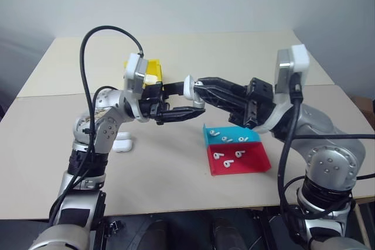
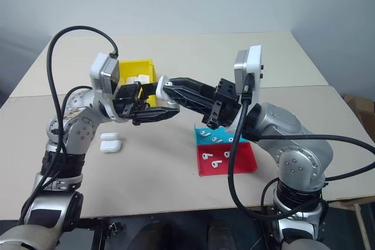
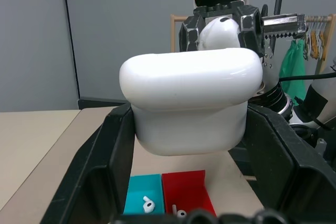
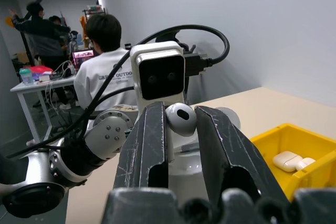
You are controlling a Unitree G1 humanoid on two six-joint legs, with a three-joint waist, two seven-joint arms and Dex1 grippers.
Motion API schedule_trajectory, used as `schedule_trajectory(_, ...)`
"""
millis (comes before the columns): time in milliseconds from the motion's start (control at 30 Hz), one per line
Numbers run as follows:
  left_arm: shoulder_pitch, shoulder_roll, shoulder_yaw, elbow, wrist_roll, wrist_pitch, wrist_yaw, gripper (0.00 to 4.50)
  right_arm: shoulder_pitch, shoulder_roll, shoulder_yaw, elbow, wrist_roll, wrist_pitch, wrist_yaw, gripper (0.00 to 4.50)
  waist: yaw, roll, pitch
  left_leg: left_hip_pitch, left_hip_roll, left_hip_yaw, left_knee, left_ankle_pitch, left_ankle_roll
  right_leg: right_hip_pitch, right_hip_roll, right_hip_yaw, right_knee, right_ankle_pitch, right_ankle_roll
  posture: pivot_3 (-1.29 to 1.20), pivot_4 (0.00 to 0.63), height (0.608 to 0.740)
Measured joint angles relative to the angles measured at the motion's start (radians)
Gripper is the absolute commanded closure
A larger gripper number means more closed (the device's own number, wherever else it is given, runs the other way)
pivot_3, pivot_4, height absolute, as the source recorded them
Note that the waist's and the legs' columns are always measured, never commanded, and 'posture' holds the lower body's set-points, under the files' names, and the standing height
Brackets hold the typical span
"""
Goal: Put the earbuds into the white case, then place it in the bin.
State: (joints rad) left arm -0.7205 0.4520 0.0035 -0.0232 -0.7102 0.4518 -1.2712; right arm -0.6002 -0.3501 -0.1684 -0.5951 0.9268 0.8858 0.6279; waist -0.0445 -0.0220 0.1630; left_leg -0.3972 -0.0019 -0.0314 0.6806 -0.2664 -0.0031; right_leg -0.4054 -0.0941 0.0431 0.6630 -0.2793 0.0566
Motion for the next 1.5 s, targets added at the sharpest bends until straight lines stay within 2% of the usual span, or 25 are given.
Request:
schedule_trajectory(567, 0.002, -0.004, 0.002, -0.007, 0.001, 0.000, 0.003, 1.67, 0.026, -0.059, 0.032, 0.016, 0.021, -0.053, -0.021, 3.88, 0.001, 0.000, 0.000, 0.000, 0.000, 0.000, 0.000, 0.000, 0.000, 0.000, 0.000, 0.000, 0.000, 0.000, 0.000, 0.00, 0.150, 0.740)
schedule_trajectory(833, 0.003, -0.006, 0.002, -0.007, 0.002, 0.000, 0.015, 1.67, 0.044, -0.110, 0.037, 0.008, 0.045, -0.070, -0.019, 1.26, 0.002, 0.000, 0.000, 0.000, 0.000, 0.000, 0.000, 0.000, 0.000, 0.000, 0.000, 0.000, 0.000, 0.000, 0.000, 0.00, 0.150, 0.740)
schedule_trajectory(1167, -0.003, -0.014, 0.003, 0.002, 0.002, -0.010, 0.009, 1.67, 0.073, -0.291, -0.068, -0.005, 0.192, -0.070, 0.046, 1.26, 0.006, 0.000, 0.000, 0.000, 0.000, 0.000, 0.000, 0.000, 0.001, 0.001, 0.000, 0.000, -0.002, 0.000, 0.000, 0.00, 0.150, 0.740)
schedule_trajectory(1267, -0.021, -0.021, 0.001, 0.021, 0.005, -0.019, -0.006, 1.67, 0.052, -0.356, -0.073, 0.019, 0.196, -0.069, 0.093, 1.81, 0.004, 0.000, 0.000, 0.000, 0.000, 0.000, 0.000, 0.000, 0.001, 0.001, 0.000, 0.000, -0.002, 0.000, 0.000, 0.00, 0.150, 0.740)
schedule_trajectory(1367, -0.027, -0.026, -0.011, 0.038, 0.009, -0.024, -0.026, 1.67, -0.052, -0.422, -0.045, 0.097, 0.152, -0.075, 0.167, 2.85, 0.002, 0.000, 0.000, 0.001, 0.000, 0.001, 0.000, 0.001, 0.002, 0.001, 0.000, 0.001, -0.005, 0.000, 0.000, 0.00, 0.150, 0.740)
schedule_trajectory(1467, -0.026, -0.032, -0.040, 0.041, 0.022, -0.030, -0.053, 1.67, -0.211, -0.477, 0.044, 0.225, 0.029, -0.119, 0.274, 3.86, 0.001, 0.000, 0.000, 0.001, 0.000, 0.001, 0.000, 0.001, 0.002, 0.002, 0.000, 0.000, -0.006, 0.000, 0.000, 0.00, 0.150, 0.740)
schedule_trajectory(1500, -0.025, -0.034, -0.052, 0.042, 0.028, -0.032, -0.062, 1.67, -0.276, -0.487, 0.095, 0.284, -0.034, -0.153, 0.333, 4.35, 0.001, 0.000, 0.000, 0.001, 0.000, 0.001, 0.000, 0.001, 0.002, 0.001, 0.000, 0.000, -0.006, 0.000, 0.000, 0.00, 0.150, 0.740)
